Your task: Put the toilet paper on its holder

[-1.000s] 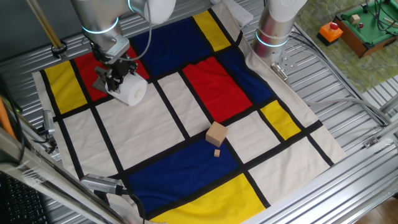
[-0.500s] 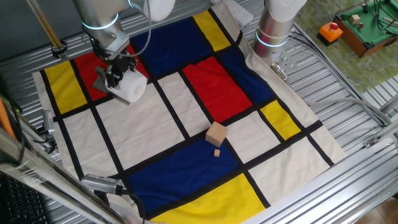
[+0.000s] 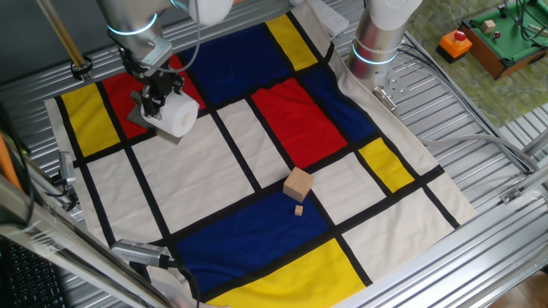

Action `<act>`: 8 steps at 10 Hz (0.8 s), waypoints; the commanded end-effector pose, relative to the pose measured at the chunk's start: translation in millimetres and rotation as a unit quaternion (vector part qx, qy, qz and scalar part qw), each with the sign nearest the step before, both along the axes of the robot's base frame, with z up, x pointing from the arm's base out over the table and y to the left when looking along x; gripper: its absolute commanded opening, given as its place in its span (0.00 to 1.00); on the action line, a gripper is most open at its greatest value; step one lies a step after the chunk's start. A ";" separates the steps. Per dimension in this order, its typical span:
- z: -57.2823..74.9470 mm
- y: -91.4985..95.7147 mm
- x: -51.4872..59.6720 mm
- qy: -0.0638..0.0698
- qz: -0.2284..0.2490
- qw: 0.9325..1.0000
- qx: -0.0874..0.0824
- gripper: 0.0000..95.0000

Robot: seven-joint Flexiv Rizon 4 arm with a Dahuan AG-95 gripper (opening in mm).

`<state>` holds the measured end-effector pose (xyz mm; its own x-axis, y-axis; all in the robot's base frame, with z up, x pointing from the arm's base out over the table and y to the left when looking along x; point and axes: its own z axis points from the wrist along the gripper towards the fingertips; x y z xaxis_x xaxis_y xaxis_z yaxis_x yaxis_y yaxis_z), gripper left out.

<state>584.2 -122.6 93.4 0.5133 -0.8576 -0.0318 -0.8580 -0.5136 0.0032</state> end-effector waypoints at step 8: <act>-2.6 -15.4 6.9 0.004 0.016 1.000 0.001 0.00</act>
